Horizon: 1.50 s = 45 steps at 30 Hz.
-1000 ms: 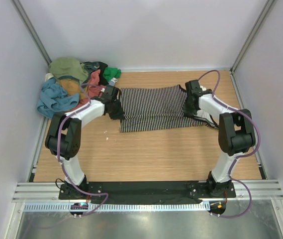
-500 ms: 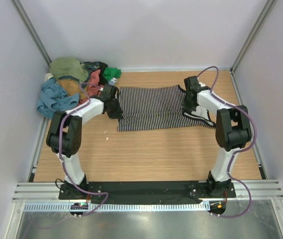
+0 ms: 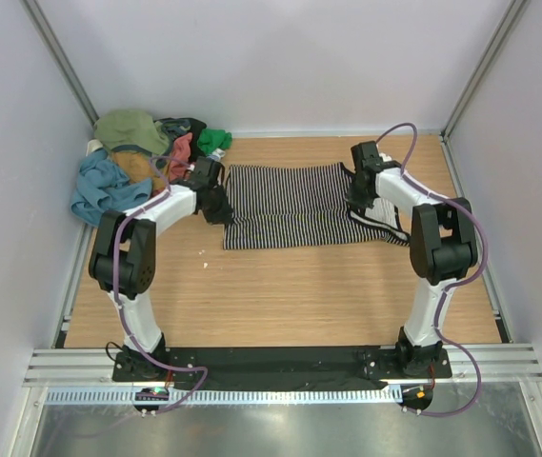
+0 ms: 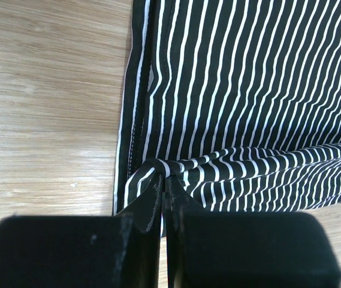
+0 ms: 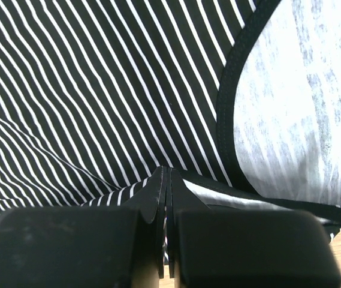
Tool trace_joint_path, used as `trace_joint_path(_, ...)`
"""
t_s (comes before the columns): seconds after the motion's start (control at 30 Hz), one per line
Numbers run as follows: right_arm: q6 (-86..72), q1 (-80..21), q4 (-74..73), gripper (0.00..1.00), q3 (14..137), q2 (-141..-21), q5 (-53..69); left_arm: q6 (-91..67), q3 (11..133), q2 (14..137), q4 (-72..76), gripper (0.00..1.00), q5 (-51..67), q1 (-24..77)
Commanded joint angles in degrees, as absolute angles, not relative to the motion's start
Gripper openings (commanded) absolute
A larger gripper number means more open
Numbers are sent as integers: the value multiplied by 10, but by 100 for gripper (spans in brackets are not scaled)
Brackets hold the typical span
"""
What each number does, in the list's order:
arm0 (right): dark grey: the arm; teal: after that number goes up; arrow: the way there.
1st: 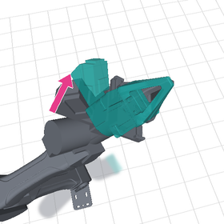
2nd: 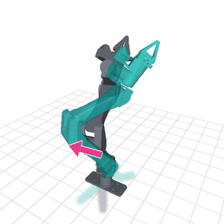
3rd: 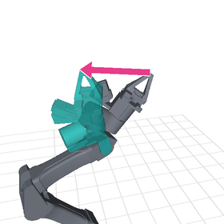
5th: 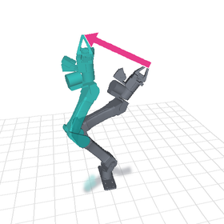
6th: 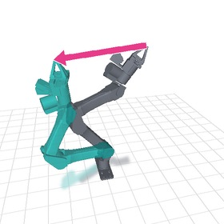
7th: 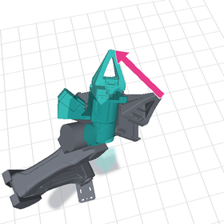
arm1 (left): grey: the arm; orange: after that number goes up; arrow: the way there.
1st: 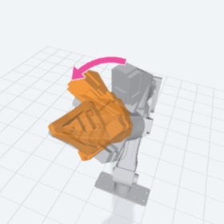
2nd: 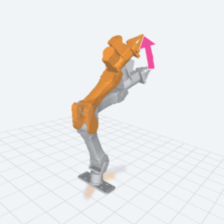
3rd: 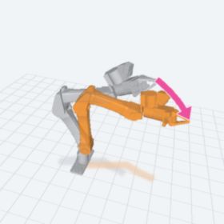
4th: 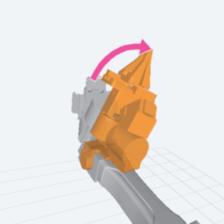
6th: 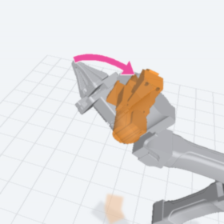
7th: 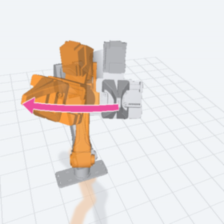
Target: Fold and stack the tank tops
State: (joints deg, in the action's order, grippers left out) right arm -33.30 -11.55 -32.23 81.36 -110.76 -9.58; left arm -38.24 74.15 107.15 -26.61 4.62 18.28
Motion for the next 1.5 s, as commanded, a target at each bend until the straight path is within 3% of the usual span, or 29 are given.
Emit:
trace_joint_path(0.0,-333,-114,-321,1,844,-1102,-99,-368,768,1065,-273,0,56,176)
trace_joint_path(0.43,-334,-113,-333,1,884,-1143,-110,-370,795,1087,-279,0,59,164)
trace_joint_path(0.57,-337,-113,-342,12,898,-1156,-127,-366,809,1099,-281,6,60,163)
trace_joint_path(0.63,-338,-114,-347,35,898,-1150,-139,-363,818,1101,-286,24,59,163)
trace_joint_path(0.67,-338,-114,-348,38,896,-1138,-144,-362,821,1100,-287,39,58,163)
trace_joint_path(0.8,-338,-113,-342,47,856,-1084,-170,-363,803,1062,-289,55,39,163)
trace_joint_path(0.97,-341,-106,-327,45,772,-999,-180,-372,748,973,-279,56,28,178)
trace_joint_path(1.23,-376,17,-233,44,564,-865,-94,-402,594,875,-235,56,40,204)
trace_joint_path(1.47,-417,71,-193,43,484,-840,-71,-414,517,863,-190,55,54,211)
